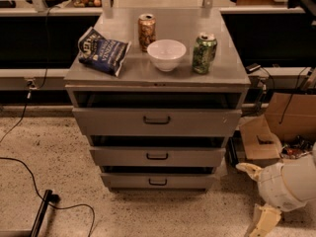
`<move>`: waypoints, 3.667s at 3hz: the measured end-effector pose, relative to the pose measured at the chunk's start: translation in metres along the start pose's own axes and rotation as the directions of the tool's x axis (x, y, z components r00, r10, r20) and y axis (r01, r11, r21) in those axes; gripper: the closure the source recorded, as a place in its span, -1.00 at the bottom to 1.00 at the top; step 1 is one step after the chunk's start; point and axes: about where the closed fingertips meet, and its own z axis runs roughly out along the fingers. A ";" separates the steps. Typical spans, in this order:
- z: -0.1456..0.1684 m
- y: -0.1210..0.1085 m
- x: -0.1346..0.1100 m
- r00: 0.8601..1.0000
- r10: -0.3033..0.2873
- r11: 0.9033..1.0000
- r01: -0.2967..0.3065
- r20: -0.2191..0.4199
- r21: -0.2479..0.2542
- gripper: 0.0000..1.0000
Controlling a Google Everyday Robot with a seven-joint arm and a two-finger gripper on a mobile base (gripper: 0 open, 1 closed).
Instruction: Open bottom drawer
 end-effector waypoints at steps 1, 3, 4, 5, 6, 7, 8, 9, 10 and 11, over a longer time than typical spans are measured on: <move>0.007 -0.014 0.008 0.999 -0.032 0.996 0.031 0.003 0.084 -1.00; 0.072 -0.017 0.003 0.995 -0.069 0.997 0.072 0.074 -0.034 -1.00; 0.131 -0.035 -0.006 0.963 -0.105 0.994 0.098 0.247 0.039 -1.00; 0.164 -0.023 0.001 0.948 -0.117 0.993 0.120 0.296 0.009 -1.00; 0.191 -0.031 0.007 0.953 -0.141 0.990 0.141 0.267 0.019 -1.00; 0.243 -0.043 0.031 0.950 -0.149 0.987 0.125 0.273 0.106 -1.00; 0.273 -0.048 0.035 0.947 -0.167 0.986 0.152 0.274 0.076 -1.00; 0.273 -0.048 0.035 0.947 -0.167 0.986 0.151 0.274 0.076 -1.00; 0.274 -0.049 0.038 0.940 -0.152 0.988 0.139 0.305 0.066 -1.00; 0.297 -0.067 0.060 0.951 -0.196 0.979 0.177 0.240 0.100 -1.00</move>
Offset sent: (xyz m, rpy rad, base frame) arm 0.0056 0.0091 -0.0403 -0.0346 0.0831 0.0952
